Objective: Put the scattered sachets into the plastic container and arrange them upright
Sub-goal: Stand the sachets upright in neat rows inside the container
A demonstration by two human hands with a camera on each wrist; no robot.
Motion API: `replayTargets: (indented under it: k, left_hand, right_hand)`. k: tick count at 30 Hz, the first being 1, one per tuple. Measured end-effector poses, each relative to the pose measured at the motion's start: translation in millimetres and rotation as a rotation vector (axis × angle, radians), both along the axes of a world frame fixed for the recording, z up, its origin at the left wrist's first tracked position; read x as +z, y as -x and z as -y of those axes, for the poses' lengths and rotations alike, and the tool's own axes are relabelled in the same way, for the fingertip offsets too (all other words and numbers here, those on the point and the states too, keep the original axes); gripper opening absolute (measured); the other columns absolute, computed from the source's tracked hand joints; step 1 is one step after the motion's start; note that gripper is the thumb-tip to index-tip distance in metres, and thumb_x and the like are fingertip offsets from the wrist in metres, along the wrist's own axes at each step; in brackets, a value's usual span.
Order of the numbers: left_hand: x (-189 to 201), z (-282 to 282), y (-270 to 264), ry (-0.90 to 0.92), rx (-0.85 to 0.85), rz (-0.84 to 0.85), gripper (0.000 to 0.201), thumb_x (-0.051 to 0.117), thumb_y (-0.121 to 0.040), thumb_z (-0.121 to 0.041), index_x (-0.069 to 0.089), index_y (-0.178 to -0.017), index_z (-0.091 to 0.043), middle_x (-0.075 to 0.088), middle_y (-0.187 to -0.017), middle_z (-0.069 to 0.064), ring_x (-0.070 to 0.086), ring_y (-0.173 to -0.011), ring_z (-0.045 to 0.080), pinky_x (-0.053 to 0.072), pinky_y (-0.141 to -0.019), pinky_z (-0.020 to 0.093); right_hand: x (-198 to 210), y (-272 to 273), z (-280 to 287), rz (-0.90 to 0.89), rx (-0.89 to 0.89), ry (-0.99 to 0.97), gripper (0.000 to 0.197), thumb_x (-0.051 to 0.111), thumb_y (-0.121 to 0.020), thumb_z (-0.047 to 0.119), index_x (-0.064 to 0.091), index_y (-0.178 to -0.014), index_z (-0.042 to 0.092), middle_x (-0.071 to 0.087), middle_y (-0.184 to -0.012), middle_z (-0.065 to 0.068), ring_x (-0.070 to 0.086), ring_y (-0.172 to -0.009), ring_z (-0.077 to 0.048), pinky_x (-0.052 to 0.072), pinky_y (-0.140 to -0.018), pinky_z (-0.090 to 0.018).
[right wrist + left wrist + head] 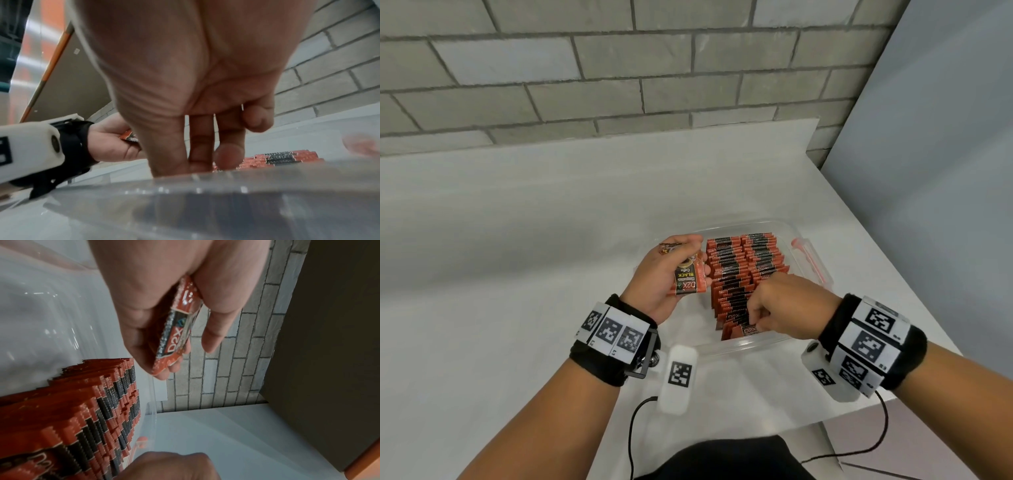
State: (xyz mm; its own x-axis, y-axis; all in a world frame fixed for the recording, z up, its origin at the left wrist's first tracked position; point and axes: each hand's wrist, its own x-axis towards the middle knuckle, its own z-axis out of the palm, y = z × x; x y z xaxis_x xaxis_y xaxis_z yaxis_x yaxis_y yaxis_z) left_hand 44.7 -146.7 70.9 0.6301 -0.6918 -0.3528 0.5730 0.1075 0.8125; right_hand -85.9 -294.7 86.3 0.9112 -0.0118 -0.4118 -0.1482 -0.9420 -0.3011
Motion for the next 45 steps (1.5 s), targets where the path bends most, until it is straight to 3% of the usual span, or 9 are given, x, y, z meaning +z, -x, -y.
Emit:
replayTargets:
  k: [6,13,21,27,31,34,37,41,45]
  left_hand:
    - [-0.7,-1.6,0.3,-0.012,0.004,-0.003,0.014,0.057,-0.092,-0.01,0.062,-0.105,-0.009,0.066,-0.074,0.005,0.065,-0.063,0.018,0.057,-0.061,0.033]
    - [-0.8,-1.4,1.2,-0.014,0.007,-0.007,0.015,0.058,-0.092,-0.011,0.062,-0.106,-0.009,0.066,-0.074,0.005,0.065,-0.064,0.018,0.057,-0.061,0.033]
    - [-1.9,0.3,1.0,-0.006,0.017,-0.021,0.015,0.056,-0.093,-0.01,0.061,-0.107,-0.007,0.068,-0.074,0.006,0.066,-0.064,0.019,0.058,-0.062,0.034]
    - [-2.2,1.2,1.1,-0.003,-0.013,-0.035,0.017,0.039,-0.093,0.001,0.056,-0.097,0.002,0.07,-0.074,0.016,0.069,-0.064,0.024,0.059,-0.062,0.033]
    - [2.8,7.3,5.1,-0.022,-0.109,0.053,0.016,0.051,-0.093,-0.002,0.06,-0.106,-0.001,0.069,-0.09,0.014,0.068,-0.071,0.02,0.056,-0.062,0.029]
    - [5.9,14.0,10.1,-0.021,-0.156,0.155,0.018,0.061,-0.088,-0.008,0.061,-0.105,-0.004,0.07,-0.087,0.007,0.068,-0.072,0.016,0.056,-0.061,0.03]
    - [7.7,20.0,14.1,-0.02,-0.155,0.204,0.02,0.064,-0.084,-0.011,0.062,-0.104,-0.007,0.068,-0.088,0.007,0.066,-0.074,0.017,0.055,-0.064,0.033]
    - [12.6,22.4,18.4,-0.074,-0.178,0.225,0.017,0.055,-0.094,-0.025,0.066,-0.098,-0.014,0.068,-0.08,0.004,0.064,-0.066,0.016,0.051,-0.06,0.031]
    - [16.2,26.3,20.5,-0.055,-0.08,0.262,0.022,0.049,-0.098,-0.023,0.068,-0.096,-0.012,0.07,-0.08,0.001,0.062,-0.07,0.012,0.051,-0.06,0.027]
  right_hand:
    - [-0.4,-3.9,-1.8,-0.025,0.034,0.017,0.011,0.064,-0.085,0.006,0.071,-0.083,0.014,0.065,-0.08,0.011,0.05,-0.069,0.001,0.037,-0.064,-0.007]
    - [-2.4,-5.0,-0.8,-0.01,0.042,0.088,0.012,0.065,-0.083,0.008,0.068,-0.075,0.017,0.053,-0.07,0.016,0.052,-0.071,-0.005,0.052,-0.073,-0.026]
    - [-7.7,-5.2,7.3,-0.002,0.025,0.026,0.007,0.067,-0.082,0.008,0.069,-0.078,0.013,0.053,-0.069,0.019,0.05,-0.067,-0.001,0.045,-0.069,-0.017]
    - [-1.7,1.1,20.0,0.024,-0.155,-0.191,0.011,0.074,-0.08,0.025,0.068,-0.077,0.017,0.066,-0.074,0.011,0.061,-0.069,-0.003,0.048,-0.063,-0.014]
    - [14.1,1.9,20.8,0.305,-0.336,-0.393,0.017,0.069,-0.084,0.034,0.066,-0.097,0.024,0.066,-0.086,0.009,0.058,-0.073,0.001,0.045,-0.067,-0.014]
    - [23.4,-3.3,14.3,0.397,-0.477,-0.554,0.028,0.065,-0.087,0.033,0.06,-0.113,0.026,0.066,-0.091,0.007,0.062,-0.077,-0.011,0.05,-0.07,-0.024]
    - [25.4,-6.9,10.5,0.426,-0.547,-0.669,0.019,0.064,-0.088,0.022,0.061,-0.107,0.021,0.065,-0.081,0.004,0.061,-0.065,-0.01,0.05,-0.058,-0.023]
    - [25.5,-8.1,16.5,0.498,-0.597,-0.703,0.005,0.064,-0.089,0.011,0.065,-0.091,0.015,0.066,-0.072,-0.002,0.061,-0.06,-0.01,0.051,-0.061,-0.029]
    - [25.6,-7.7,18.1,0.502,-0.684,-0.841,0.012,0.066,-0.087,0.013,0.06,-0.096,0.018,0.065,-0.071,-0.001,0.063,-0.064,-0.014,0.053,-0.06,-0.031]
